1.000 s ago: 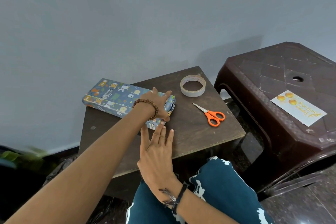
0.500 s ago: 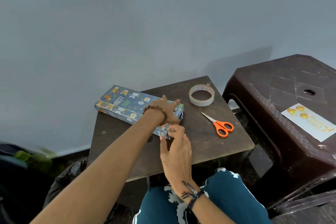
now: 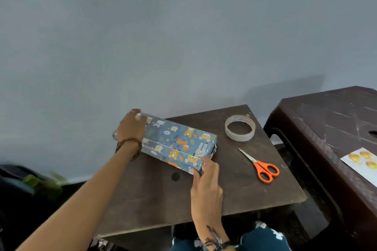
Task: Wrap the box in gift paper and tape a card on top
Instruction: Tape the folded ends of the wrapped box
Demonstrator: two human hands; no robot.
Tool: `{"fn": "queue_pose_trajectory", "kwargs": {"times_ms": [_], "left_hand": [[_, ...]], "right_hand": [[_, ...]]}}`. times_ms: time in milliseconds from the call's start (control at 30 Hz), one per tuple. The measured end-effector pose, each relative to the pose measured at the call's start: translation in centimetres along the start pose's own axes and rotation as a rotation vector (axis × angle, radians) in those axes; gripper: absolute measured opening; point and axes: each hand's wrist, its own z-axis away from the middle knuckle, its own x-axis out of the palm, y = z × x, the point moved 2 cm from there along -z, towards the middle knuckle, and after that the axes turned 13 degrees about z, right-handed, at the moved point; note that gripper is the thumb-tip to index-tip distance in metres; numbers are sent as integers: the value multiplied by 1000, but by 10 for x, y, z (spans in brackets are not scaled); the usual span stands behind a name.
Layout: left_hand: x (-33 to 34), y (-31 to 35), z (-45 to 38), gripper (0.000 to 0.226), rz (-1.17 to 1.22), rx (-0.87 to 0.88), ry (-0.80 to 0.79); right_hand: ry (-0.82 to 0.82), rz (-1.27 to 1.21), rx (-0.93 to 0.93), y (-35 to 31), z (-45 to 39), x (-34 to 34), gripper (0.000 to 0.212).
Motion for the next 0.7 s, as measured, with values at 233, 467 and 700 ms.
{"fn": "queue_pose_trajectory", "kwargs": {"times_ms": [233,467,700], "left_hand": [[-12,-70,-63,75,-80,-384,-206],[-30,-110,-70,91,-11,-458,-267],[-45,-110,-20,108,511,-253,-55]], "right_hand": [[39,-89,39,2,-6,3,55],[-97,-492,358,21,-15,3,47],[-94,-704,429,23,-31,-29,51]]}}
